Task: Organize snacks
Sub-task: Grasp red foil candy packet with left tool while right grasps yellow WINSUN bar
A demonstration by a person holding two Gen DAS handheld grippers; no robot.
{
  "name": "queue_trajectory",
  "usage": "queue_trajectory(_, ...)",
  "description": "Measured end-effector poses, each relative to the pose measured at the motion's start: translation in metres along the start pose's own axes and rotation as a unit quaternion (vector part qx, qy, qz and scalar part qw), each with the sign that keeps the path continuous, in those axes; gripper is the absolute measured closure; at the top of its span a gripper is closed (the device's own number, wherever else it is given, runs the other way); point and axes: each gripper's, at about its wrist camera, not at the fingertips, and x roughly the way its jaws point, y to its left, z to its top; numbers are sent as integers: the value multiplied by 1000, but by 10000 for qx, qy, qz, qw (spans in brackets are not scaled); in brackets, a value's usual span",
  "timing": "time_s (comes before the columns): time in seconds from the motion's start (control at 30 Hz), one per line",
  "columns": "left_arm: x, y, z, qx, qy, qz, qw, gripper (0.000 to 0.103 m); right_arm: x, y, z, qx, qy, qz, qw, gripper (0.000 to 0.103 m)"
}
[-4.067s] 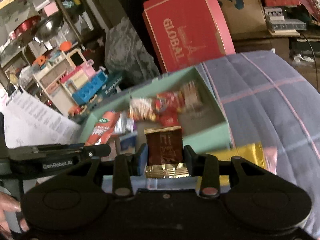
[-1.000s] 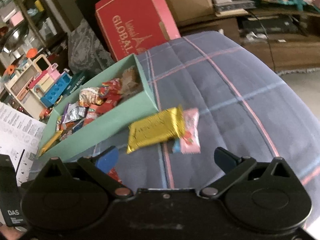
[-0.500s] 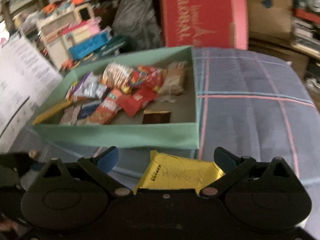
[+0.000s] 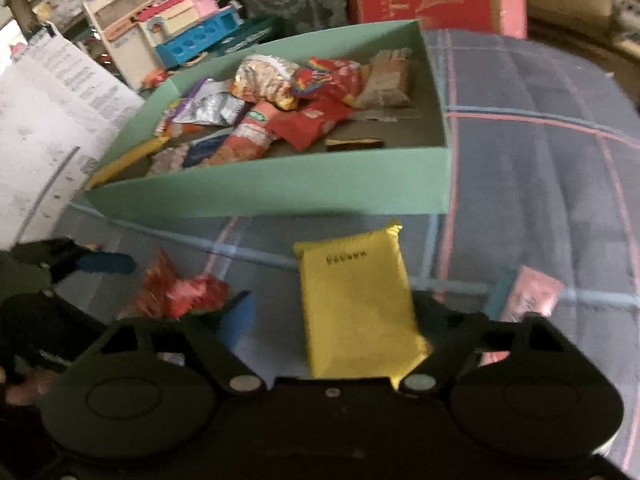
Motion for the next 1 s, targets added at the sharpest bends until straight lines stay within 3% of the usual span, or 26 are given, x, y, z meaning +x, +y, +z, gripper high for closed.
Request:
queue_trajectory(0.03, 0, 2, -1, -28, -6, 11, 10000, 0, -2, 2, -3, -58, -49, -168, 9998, 40)
queue_trajectory(0.1, -1, 4, -2, -72, -7, 30, 10000, 0, -3, 9, -7, -227, -101, -432, 9988, 46)
queue_trajectory(0.3, -4, 8, -3, -212, 55, -10, 9998, 0, 4, 23, -3, -234, -166, -734, 9969, 45)
queue_trajectory(0.4, -7, 12, -1, -400, 127, -156, 9990, 0, -1, 27, -12, -268, -304, -1023, 9939, 51)
queue_trajectory(0.57, -9, 19, 8, -889, 310, -387, 9948, 0, -20, 8, -31, 643, -533, -940, 9921, 52)
queue_trajectory(0.73, -2, 13, 22, -1385, 501, -830, 9856, 0, -33, 4, -51, 869, -618, -855, 9906, 52)
queue_trajectory(0.93, 11, -6, 40, -1666, 405, -698, 9827, 18, -43, 0, -65, 1163, -726, -718, 9879, 51)
queue_trajectory(1.0, 15, -16, 48, -1437, 302, -602, 9873, 41, -46, 1, -70, 1151, -769, -728, 9877, 51)
